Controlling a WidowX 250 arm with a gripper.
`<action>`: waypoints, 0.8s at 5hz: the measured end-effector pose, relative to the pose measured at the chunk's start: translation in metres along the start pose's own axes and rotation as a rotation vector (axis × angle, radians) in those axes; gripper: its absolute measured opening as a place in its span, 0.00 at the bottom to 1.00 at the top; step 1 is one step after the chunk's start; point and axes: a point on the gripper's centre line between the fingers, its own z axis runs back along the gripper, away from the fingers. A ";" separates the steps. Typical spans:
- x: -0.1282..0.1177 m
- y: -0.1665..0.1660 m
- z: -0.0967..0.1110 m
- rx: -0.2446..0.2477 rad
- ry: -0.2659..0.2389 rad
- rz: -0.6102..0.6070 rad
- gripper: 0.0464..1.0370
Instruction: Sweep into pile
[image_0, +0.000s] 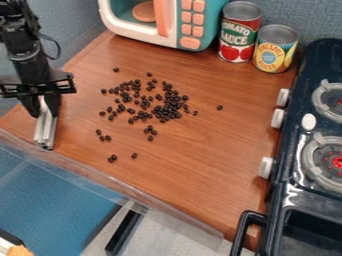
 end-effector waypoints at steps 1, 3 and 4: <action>-0.001 -0.024 0.004 -0.023 0.037 0.029 0.29; 0.003 -0.058 0.005 -0.044 0.049 0.048 0.29; 0.002 -0.069 0.003 -0.040 0.027 0.036 0.29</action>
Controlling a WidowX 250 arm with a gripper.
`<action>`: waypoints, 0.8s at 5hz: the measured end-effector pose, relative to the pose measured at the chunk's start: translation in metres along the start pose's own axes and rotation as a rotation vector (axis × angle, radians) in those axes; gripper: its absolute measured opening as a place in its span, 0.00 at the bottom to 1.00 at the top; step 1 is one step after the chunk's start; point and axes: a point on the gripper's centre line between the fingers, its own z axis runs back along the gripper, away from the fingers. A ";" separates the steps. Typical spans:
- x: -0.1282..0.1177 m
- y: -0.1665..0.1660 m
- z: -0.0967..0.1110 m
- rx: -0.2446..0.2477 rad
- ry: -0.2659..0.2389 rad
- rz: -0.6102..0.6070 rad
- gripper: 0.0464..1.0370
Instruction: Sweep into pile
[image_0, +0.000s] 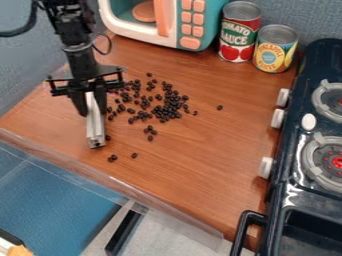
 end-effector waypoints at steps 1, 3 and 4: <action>-0.002 -0.011 -0.002 0.002 -0.016 -0.012 0.29; -0.009 -0.043 -0.001 -0.029 -0.010 -0.012 0.29; -0.008 -0.054 -0.001 -0.034 0.001 -0.004 0.29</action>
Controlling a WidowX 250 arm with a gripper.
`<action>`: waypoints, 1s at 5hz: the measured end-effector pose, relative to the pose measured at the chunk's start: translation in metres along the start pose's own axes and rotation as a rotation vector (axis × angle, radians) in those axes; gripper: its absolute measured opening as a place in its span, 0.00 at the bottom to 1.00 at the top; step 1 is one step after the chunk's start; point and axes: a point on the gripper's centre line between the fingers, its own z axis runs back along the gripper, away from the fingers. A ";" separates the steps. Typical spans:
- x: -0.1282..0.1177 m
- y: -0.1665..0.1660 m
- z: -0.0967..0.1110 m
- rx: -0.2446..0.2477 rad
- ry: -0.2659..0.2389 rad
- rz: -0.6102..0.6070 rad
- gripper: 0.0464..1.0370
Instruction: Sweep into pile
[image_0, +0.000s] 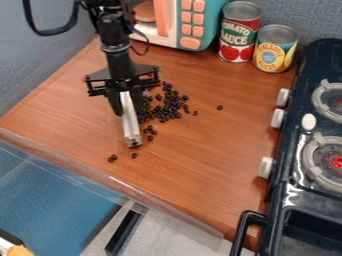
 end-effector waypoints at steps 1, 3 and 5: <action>0.002 -0.014 -0.001 -0.008 0.000 0.002 0.29; 0.012 -0.043 -0.003 -0.021 -0.017 0.007 0.29; 0.009 -0.064 -0.004 -0.035 -0.008 -0.021 0.29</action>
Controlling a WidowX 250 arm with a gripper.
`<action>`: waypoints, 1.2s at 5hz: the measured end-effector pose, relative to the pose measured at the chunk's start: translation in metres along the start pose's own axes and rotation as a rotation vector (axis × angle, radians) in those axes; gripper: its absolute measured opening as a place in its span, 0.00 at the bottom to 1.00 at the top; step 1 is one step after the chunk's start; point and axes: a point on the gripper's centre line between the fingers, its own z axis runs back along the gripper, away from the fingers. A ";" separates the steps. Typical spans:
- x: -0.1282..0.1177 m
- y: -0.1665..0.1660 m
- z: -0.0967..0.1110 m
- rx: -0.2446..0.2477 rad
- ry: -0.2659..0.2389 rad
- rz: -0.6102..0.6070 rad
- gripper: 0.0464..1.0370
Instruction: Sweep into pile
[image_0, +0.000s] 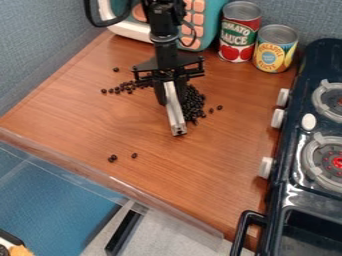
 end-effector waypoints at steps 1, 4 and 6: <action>-0.004 -0.002 0.010 -0.030 0.018 -0.024 0.29; 0.031 0.076 0.074 -0.060 -0.072 -0.075 0.29; 0.065 0.147 0.073 0.059 -0.120 -0.201 0.29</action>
